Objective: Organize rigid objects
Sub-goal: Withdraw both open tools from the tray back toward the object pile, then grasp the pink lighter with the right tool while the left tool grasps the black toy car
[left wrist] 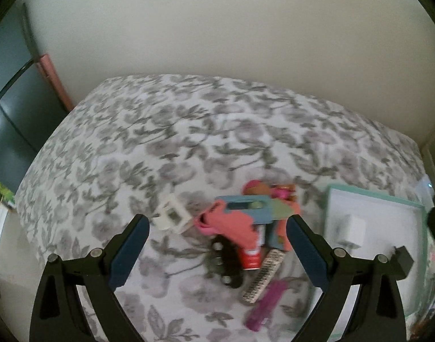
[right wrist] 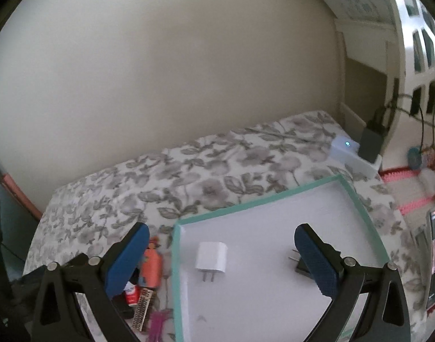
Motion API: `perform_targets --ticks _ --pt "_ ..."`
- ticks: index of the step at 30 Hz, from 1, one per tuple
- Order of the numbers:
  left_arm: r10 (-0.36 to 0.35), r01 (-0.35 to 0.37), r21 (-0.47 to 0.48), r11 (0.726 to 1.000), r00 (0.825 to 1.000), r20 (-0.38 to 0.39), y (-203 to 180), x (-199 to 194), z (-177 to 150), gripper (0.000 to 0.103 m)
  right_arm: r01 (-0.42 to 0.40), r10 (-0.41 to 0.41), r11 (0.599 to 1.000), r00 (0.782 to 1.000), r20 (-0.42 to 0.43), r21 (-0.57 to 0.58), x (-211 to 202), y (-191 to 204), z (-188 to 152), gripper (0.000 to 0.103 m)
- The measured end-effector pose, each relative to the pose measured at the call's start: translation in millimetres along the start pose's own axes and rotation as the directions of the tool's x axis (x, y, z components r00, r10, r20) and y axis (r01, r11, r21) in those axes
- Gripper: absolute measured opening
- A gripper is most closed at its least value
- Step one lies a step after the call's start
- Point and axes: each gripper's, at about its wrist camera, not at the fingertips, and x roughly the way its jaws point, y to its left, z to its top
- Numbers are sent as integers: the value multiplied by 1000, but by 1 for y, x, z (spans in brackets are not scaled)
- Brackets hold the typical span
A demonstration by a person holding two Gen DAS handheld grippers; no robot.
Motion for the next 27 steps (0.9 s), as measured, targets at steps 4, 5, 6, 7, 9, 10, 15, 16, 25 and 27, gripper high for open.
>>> perform_targets --ticks 4,5,6,7,9,10,15,16,25,27 --pt "2 -2 -8 1000 1000 -5 11 7 -1 97 36 -35 998 999 23 -60 -3 19 -2 103" --pt "-4 4 -8 1000 1000 -12 14 9 -1 97 43 -42 997 999 24 -67 -2 22 -3 103" --pt "-12 12 -11 1000 1000 -17 17 11 0 97 51 -49 996 998 25 -74 -1 24 -3 103" --pt "-24 24 -15 1000 1000 -19 20 12 1 97 64 -62 994 998 22 -85 2 27 -5 103" --pt "-39 39 -19 999 999 -19 25 13 3 97 99 -98 989 995 14 -112 7 34 -8 103" --pt "-41 40 -23 999 999 -19 28 13 4 97 107 -107 986 994 8 -126 9 37 -11 103" --pt "-49 45 -82 996 998 -48 52 23 5 97 88 -97 983 994 -51 -164 17 52 -23 103" --pt "-50 44 -93 995 997 -59 56 26 5 97 75 -88 983 994 -69 -167 19 55 -25 103" --pt "-73 55 -102 993 981 -180 73 57 -10 97 -82 47 990 959 -278 -117 45 77 -50 103" --pt "-79 61 -91 994 975 -205 73 62 -14 97 -112 71 987 944 -321 -111 52 83 -57 103"
